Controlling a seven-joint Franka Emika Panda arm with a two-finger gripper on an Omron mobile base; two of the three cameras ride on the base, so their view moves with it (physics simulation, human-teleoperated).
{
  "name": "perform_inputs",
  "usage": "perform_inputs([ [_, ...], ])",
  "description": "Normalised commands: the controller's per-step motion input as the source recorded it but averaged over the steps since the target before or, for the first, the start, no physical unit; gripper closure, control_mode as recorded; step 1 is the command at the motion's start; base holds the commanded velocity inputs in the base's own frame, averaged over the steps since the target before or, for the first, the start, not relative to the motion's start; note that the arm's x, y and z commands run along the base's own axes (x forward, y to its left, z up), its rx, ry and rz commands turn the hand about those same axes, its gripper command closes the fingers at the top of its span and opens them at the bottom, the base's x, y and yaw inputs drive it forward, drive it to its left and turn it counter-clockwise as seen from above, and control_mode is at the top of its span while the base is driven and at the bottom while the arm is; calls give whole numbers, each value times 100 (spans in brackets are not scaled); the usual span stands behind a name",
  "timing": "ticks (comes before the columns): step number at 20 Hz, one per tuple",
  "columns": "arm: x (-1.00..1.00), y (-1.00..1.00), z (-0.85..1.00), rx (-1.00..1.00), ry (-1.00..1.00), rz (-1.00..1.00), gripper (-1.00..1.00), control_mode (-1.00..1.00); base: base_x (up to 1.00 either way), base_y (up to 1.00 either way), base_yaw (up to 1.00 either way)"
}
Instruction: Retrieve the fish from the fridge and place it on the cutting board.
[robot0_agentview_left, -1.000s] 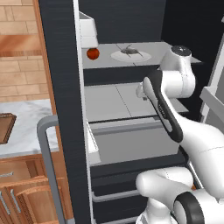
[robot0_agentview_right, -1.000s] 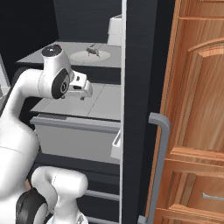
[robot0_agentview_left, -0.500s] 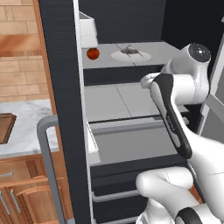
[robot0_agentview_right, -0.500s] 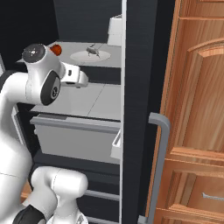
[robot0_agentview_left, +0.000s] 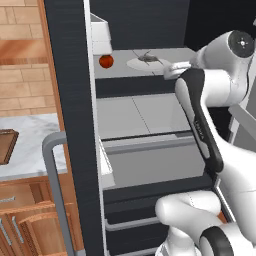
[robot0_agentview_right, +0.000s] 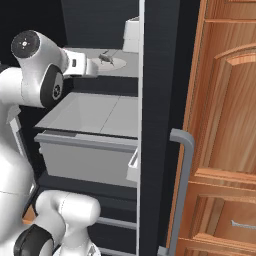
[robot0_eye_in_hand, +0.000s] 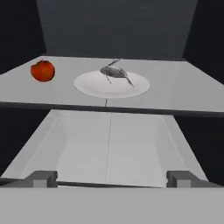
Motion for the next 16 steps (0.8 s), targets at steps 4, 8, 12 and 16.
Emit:
perform_inputs([
  [4, 39, 1, 15, 0, 1, 0, -100, -100, 0, 0, 0],
  [8, 62, 0, 13, 0, 8, 0, -100, -100, 0, 0, 0],
  [12, 75, 0, 24, 0, 18, 0, -100, -100, 0, 0, 0],
  [16, 69, 0, 4, 0, 17, 0, -100, -100, 0, 0, 0],
])
